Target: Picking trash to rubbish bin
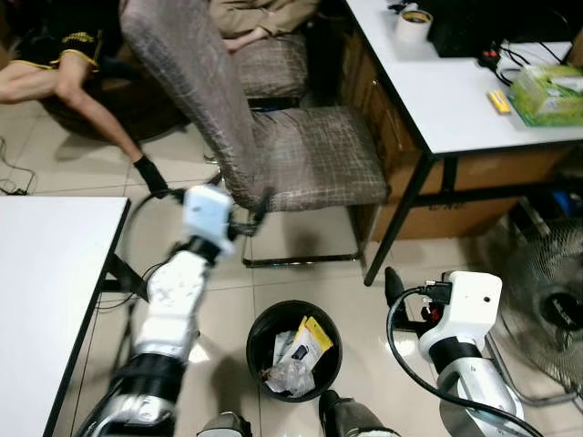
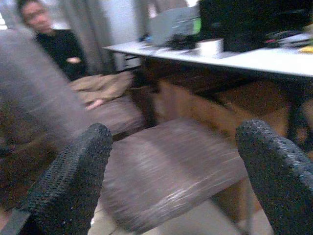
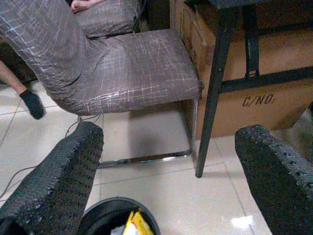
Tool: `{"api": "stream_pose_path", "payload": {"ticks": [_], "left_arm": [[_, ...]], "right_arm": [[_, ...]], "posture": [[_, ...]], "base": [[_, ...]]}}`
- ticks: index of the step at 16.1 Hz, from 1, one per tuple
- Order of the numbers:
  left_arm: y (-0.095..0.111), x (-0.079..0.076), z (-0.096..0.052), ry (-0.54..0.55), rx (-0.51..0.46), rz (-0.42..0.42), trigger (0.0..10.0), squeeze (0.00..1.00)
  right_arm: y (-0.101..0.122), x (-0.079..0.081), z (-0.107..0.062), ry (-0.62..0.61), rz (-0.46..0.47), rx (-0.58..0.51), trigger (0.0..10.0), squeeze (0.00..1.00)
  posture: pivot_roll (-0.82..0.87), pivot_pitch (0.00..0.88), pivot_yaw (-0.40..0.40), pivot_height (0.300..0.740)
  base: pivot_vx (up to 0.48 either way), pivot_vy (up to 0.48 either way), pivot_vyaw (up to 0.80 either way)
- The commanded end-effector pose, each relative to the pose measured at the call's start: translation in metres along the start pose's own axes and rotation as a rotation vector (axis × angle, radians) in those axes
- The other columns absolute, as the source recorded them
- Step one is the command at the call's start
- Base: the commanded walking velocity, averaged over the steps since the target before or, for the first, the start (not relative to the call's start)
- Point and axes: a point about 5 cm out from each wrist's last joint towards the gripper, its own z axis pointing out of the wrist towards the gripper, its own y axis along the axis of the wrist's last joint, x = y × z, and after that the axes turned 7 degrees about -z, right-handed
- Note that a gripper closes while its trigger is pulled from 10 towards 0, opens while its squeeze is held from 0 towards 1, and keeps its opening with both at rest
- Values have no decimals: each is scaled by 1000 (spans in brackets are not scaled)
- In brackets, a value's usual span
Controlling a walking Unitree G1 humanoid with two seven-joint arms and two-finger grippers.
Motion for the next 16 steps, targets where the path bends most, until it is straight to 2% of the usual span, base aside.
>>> {"api": "stream_pose_path", "payload": {"ticks": [1,3,7,8,9,10,11,12,16], "left_arm": [[0,4,-4,30,12,27,10000,1000],[2,11,-9,80,20,54,10000,1000],[0,22,-23,218,55,201,10000,1000],[-5,25,-29,239,98,201,10000,678],[-8,23,-33,221,115,205,10000,224],[-9,22,-36,199,119,207,10000,169],[-11,20,-38,179,126,212,10000,0],[-12,20,-39,182,126,213,10000,0],[-13,14,-37,161,156,205,10000,0]], "right_arm": [[1,-2,1,-14,-3,-14,10000,0],[5,-6,2,-31,-19,-41,10000,0],[15,-16,-7,-99,-82,-115,10000,0],[23,-20,-12,-131,-121,-154,10000,0],[28,-22,-15,-151,-143,-182,10000,0],[30,-22,-16,-157,-161,-194,10000,0],[33,-21,-16,-151,-195,-212,10000,0],[33,-21,-16,-147,-199,-215,10000,0],[32,-17,-11,-126,-196,-213,10000,0]], "posture": [[119,125,19,740],[128,124,16,740],[130,117,5,740],[128,119,1,740],[131,119,-3,740],[131,119,-3,740],[134,117,-8,740],[134,117,-8,740],[138,113,-17,740]], "base": [[0,0,0],[0,0,0],[0,0,0],[0,0,0],[0,0,0],[0,0,0],[0,0,0],[0,0,0],[0,0,798]]}}
